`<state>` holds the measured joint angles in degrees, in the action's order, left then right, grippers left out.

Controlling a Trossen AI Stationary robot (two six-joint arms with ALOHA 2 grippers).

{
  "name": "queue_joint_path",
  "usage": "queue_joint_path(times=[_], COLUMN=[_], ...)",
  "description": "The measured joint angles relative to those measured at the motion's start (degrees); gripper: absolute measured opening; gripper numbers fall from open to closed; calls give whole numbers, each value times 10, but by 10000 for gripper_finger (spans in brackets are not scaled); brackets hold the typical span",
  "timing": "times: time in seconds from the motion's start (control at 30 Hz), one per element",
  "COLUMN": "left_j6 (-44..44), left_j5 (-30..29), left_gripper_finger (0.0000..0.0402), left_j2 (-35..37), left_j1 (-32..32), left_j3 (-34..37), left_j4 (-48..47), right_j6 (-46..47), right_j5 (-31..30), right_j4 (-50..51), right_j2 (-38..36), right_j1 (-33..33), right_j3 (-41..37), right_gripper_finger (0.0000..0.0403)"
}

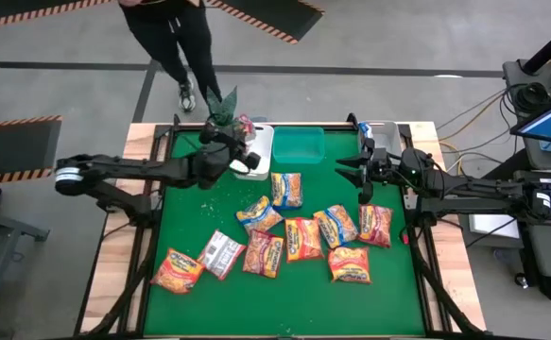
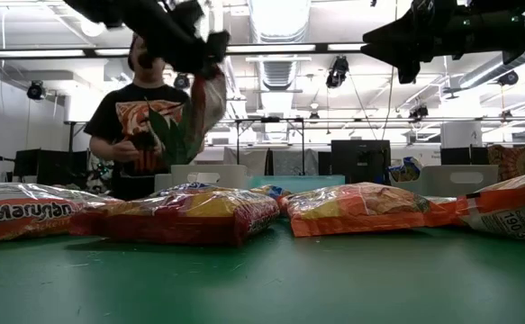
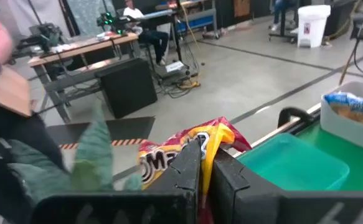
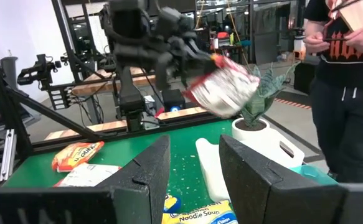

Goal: Sort Maruchan noodles
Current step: Put the red noodle pack into the white bin

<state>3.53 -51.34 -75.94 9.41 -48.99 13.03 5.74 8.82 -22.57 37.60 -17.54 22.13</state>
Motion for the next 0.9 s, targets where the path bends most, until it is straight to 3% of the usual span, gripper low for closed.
queue_joint_path(times=[0.1, 0.3, 0.9], left_j6=[5, 17, 89], left_j5=[30, 28, 30], left_gripper_finger=[0, 0, 14], left_j2=[-42, -102, -214], left_j1=[21, 54, 58], left_j3=[0, -9, -97], left_j4=[28, 35, 5], right_j6=[0, 0, -7], right_j5=[0, 0, 0], right_j4=[0, 0, 3], right_j2=[0, 0, 0], right_j1=[0, 0, 0], right_j3=[0, 0, 0], right_gripper_finger=[128, 128, 128])
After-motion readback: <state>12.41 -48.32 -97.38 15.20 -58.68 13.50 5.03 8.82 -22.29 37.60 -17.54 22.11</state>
